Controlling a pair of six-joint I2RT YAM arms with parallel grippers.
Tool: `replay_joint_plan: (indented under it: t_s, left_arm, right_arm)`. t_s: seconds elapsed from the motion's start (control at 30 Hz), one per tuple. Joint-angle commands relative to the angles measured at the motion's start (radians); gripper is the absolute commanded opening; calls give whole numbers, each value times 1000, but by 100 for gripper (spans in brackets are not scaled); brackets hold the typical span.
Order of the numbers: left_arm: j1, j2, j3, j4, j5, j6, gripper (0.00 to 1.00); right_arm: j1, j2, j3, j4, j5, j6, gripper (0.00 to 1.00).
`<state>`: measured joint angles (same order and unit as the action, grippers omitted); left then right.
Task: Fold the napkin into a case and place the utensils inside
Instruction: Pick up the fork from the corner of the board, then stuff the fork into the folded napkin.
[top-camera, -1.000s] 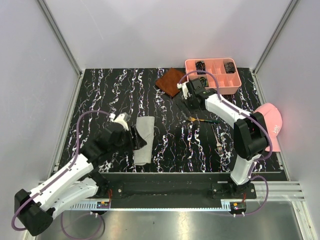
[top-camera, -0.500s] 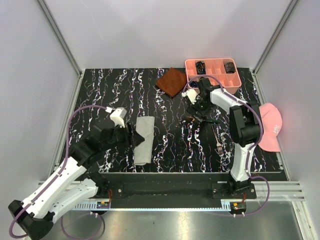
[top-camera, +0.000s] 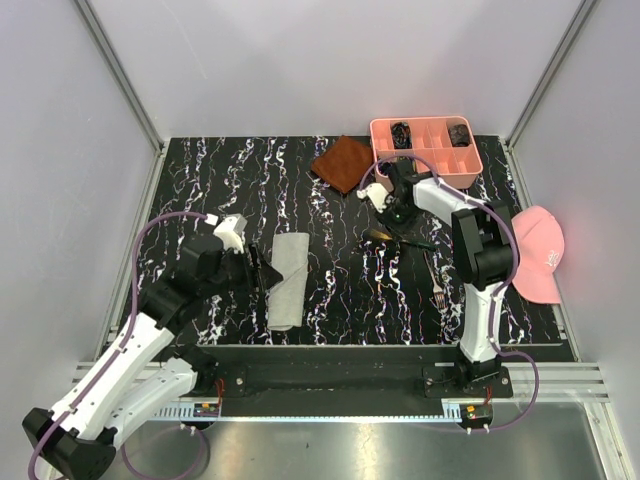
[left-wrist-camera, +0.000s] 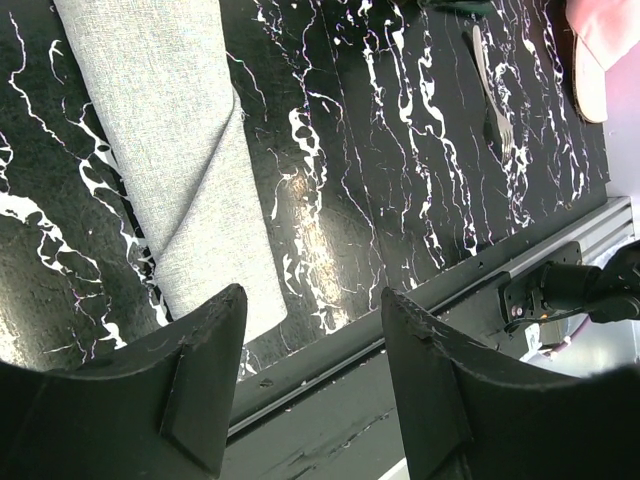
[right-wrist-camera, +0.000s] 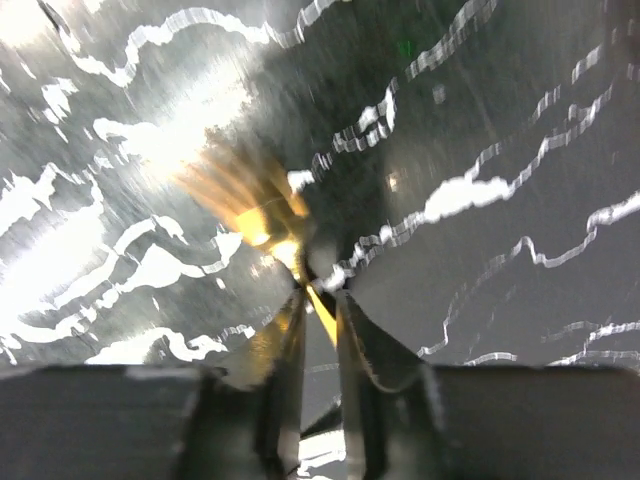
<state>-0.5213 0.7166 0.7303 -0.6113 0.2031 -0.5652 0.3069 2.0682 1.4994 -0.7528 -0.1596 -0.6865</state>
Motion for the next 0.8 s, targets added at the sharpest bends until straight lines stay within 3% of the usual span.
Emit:
replay_joint_plan:
  t_s: [0.0,0.1,0.27,0.5,0.77]
  left_arm:
    - [15,9,1,34,56,16,59]
    - [24,17,-15,44,68,7,59]
    - [41,44,-40,58,79,-16,61]
    - [92,176,-110,111,100,-90,60]
    - [106,218,-224,219,134,-134,36]
  right_arm:
    - [54,90,50,7,-44,57,14]
    - [80,124,117,7,-17,132,0]
    - [86,107,196,12,34,303,0]
    - [171,-6,300,27,61,718,0]
    - [340,56,491,24,43,1296,0]
